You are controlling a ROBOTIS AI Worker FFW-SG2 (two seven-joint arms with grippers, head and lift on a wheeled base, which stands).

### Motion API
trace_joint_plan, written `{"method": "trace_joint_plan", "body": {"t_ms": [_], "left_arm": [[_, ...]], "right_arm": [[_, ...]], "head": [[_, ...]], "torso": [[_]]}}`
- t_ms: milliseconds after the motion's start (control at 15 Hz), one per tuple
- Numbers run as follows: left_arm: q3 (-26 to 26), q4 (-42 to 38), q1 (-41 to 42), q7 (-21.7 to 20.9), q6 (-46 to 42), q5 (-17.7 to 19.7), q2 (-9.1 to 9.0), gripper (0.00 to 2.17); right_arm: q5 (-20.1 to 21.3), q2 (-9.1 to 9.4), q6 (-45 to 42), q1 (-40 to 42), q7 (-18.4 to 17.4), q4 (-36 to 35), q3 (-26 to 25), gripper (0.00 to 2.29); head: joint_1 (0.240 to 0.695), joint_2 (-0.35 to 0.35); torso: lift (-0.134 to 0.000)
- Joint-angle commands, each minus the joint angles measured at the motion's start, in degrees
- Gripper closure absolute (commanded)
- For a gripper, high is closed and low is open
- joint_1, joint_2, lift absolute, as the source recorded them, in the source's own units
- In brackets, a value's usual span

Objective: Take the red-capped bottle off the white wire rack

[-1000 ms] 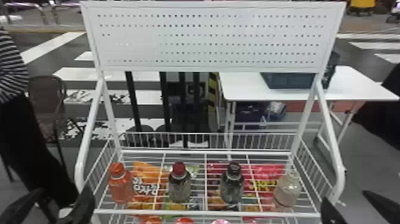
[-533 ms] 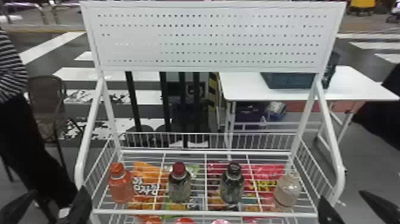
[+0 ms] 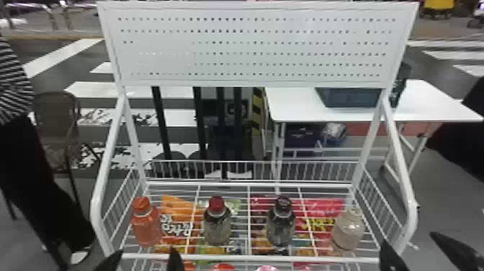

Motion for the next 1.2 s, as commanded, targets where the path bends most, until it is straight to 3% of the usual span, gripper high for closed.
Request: {"method": "trace_joint_plan", "body": {"t_ms": [0, 333, 600, 1133], "left_arm": [[-6.53, 7.22, -4.84, 1.28, -2.41, -1.45, 0.18, 0.08], [-17.08, 23.13, -16.80, 8.04, -6.10, -1.37, -0.17, 0.08], [-17.69, 32.36, -22.16, 9.63, -10.85, -1.54, -1.84, 0.08], [-17.87, 45.90, -32.62, 8.66, -12.96, -1.54, -4.13, 0.08]], "right_arm": [[1.10, 0.05, 0.00, -0.17, 0.00, 0.30, 0.93, 0.15], [2.24, 0.05, 0.00, -0.52, 0.00, 0.13, 2.07, 0.15], [2.41, 0.05, 0.00, -0.61, 0.00, 0.39, 1.90, 0.15], [2.94, 0.05, 0.35, 1.06, 0.00, -1.54, 1.99, 0.15]], "head": [[0.499, 0.000], [0.499, 0.000], [0.499, 0.000], [0.499, 0.000]], "torso": [[0.000], [0.000], [0.000], [0.000]]}}
